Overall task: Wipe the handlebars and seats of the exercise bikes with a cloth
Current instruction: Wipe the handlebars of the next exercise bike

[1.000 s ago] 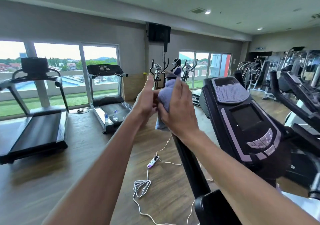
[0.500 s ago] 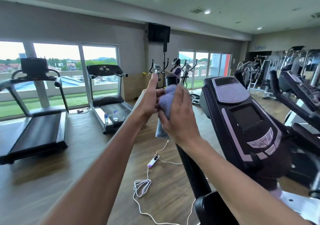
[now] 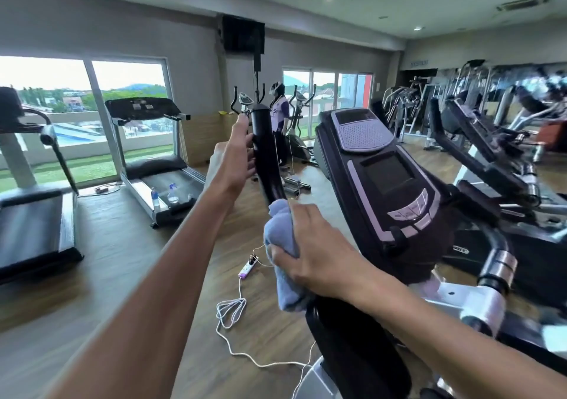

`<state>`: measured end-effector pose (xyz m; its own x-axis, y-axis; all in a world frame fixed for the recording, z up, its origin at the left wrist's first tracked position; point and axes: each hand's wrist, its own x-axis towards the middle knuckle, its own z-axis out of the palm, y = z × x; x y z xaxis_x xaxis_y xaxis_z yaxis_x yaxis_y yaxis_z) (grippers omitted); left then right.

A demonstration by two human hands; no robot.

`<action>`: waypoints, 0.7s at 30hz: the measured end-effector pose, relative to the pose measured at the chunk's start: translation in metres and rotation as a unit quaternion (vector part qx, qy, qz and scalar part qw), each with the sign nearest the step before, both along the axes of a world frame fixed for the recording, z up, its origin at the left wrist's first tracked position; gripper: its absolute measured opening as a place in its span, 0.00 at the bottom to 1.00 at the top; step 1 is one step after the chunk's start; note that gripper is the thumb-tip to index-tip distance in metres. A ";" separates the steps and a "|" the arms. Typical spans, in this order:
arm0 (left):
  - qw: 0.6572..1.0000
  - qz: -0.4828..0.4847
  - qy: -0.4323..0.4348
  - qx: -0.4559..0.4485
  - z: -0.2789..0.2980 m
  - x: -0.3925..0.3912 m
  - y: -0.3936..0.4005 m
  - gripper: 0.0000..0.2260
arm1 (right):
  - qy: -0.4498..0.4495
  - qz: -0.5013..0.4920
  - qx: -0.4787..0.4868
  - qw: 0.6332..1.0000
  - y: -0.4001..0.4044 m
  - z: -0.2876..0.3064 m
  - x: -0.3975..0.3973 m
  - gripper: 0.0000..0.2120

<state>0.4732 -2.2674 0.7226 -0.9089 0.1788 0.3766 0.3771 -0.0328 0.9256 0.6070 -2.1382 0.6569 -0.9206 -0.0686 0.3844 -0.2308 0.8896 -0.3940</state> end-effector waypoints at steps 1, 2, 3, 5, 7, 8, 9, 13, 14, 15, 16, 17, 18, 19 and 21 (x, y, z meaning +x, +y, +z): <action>1.000 0.012 0.002 0.003 -0.002 0.001 0.002 0.25 | 0.026 -0.014 -0.005 1.000 -0.009 0.006 -0.013 0.35; 1.000 0.025 -0.007 0.003 -0.003 0.005 0.003 0.22 | 0.050 -0.027 -0.015 0.998 -0.016 0.010 -0.027 0.34; 0.999 0.040 -0.008 -0.008 -0.003 0.009 0.004 0.24 | 0.070 -0.039 -0.023 0.996 -0.023 0.014 -0.040 0.35; 0.997 0.079 -0.008 -0.006 -0.004 0.017 0.006 0.25 | 0.090 -0.054 -0.045 0.993 -0.029 0.020 -0.059 0.35; 0.995 0.098 -0.011 -0.006 -0.014 0.020 0.007 0.23 | 0.106 -0.030 -0.108 0.988 -0.022 0.023 -0.053 0.30; 0.996 0.087 -0.018 -0.002 -0.021 0.021 0.007 0.23 | 0.129 -0.014 -0.152 0.980 -0.014 0.025 -0.041 0.27; 0.998 0.063 -0.022 0.004 -0.030 0.023 0.007 0.21 | 0.161 -0.005 -0.182 0.970 -0.004 0.027 -0.023 0.25; 0.999 0.007 0.030 -0.018 -0.062 0.023 0.007 0.09 | 0.180 0.000 -0.114 0.977 0.032 0.006 0.076 0.32; 0.999 0.008 0.033 -0.022 -0.066 0.022 0.008 0.10 | 0.152 0.003 -0.065 0.986 0.034 -0.010 0.094 0.34; 0.999 0.018 0.033 -0.025 -0.069 0.023 0.011 0.14 | 0.130 0.002 -0.022 0.991 0.032 -0.028 0.106 0.36; 0.999 0.030 0.027 -0.024 -0.071 0.024 0.013 0.18 | 0.119 -0.002 0.002 0.993 0.029 -0.043 0.109 0.37; 0.999 0.041 0.022 -0.022 -0.073 0.024 0.016 0.21 | 0.121 -0.005 0.010 0.993 0.025 -0.051 0.107 0.36; 0.999 0.047 0.020 -0.020 -0.074 0.026 0.019 0.22 | 0.127 -0.001 0.010 0.992 0.021 -0.052 0.101 0.34; 0.998 0.051 0.019 -0.008 -0.077 0.028 0.021 0.21 | 0.133 0.009 0.014 0.991 0.017 -0.049 0.092 0.32; 0.999 0.040 0.012 0.017 -0.077 0.034 0.024 0.19 | 0.142 0.019 0.010 0.990 0.012 -0.039 0.078 0.28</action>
